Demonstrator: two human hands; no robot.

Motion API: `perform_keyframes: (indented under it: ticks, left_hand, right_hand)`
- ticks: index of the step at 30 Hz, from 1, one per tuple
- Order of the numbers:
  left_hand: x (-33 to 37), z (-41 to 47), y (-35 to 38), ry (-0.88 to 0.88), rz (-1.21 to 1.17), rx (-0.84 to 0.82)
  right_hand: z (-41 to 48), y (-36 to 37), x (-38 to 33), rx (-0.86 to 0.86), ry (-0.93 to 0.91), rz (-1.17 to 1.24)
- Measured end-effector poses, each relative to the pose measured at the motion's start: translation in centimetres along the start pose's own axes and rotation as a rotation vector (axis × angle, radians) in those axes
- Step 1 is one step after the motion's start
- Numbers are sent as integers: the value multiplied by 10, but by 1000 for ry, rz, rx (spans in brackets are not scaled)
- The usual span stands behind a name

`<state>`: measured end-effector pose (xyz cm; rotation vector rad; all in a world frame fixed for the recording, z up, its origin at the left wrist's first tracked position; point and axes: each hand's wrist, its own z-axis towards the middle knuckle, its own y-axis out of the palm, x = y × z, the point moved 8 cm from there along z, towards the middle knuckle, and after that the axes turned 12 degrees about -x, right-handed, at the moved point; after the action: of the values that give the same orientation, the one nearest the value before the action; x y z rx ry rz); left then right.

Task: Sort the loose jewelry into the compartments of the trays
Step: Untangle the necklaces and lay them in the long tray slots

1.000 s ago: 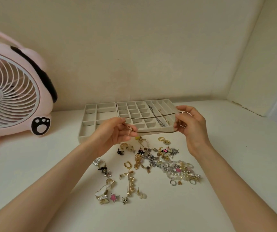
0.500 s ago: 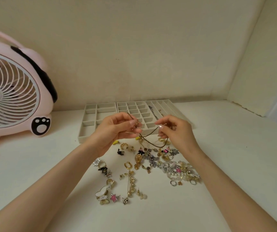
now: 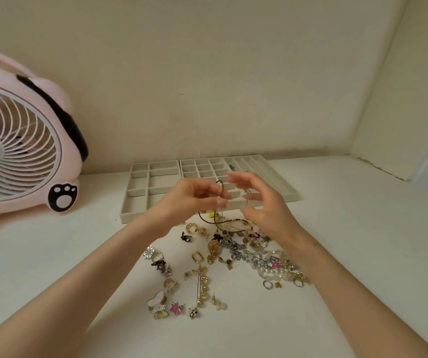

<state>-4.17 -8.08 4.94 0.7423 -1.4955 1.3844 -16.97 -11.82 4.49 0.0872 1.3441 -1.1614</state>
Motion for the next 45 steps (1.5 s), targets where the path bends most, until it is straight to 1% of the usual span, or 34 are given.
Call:
perform_keyframes:
  ticks: [2, 4, 6, 7, 8, 10, 14, 18, 20, 24, 26, 28, 31, 34, 36, 37, 40, 42, 45]
  left_hand:
    - [10, 4, 3, 12, 199, -25]
    - [23, 9, 6, 53, 477, -8]
    - [38, 13, 10, 103, 728, 30]
    - [45, 14, 11, 127, 800, 53]
    - [50, 16, 11, 149, 820, 72]
    - [54, 19, 7, 173, 738, 89]
    - [52, 22, -5, 143, 544, 117]
    - [40, 20, -7, 80, 482, 126]
    - [34, 19, -2, 58, 416, 86]
    - [25, 16, 7, 8, 141, -42]
    - [22, 14, 12, -23, 68, -122]
    - [20, 12, 16, -33, 4, -176]
    - [19, 11, 19, -35, -49, -188]
    - [15, 15, 15, -49, -72, -121]
    - [13, 17, 11, -59, -81, -53]
    - [12, 19, 9, -63, -86, -20]
    - [9, 22, 4, -60, -108, 50]
    - [10, 25, 4, -50, -101, 61]
    - [13, 27, 10, -45, -75, 35]
  right_hand:
    - [-1, 3, -10, -84, -78, 115]
    - [-1, 7, -14, -140, -100, 138]
    - [0, 6, -11, -118, -60, 150]
    - [0, 3, -8, -86, -33, 174]
    - [0, -1, -6, -52, -14, 201]
    - [-1, -10, -2, 13, -4, 243]
    - [-4, -23, 0, 145, -13, 251]
    - [-7, -37, 3, 282, -19, 260]
    - [-10, -43, 3, 335, -41, 275]
    - [-11, -45, 2, 375, -40, 193]
    - [-11, -47, 1, 407, -40, 114]
    - [-12, -48, 2, 428, -44, 101]
    - [-13, -48, 3, 427, -33, 88]
    - [-15, -48, 1, 463, -29, 73]
    - [-16, -48, -2, 457, -58, 160]
    - [-15, -45, -4, 424, -71, 202]
    - [-10, -29, -6, 256, -46, 201]
    - [-5, -17, -1, 168, 9, 159]
    - [-1, -11, 6, 143, 47, 161]
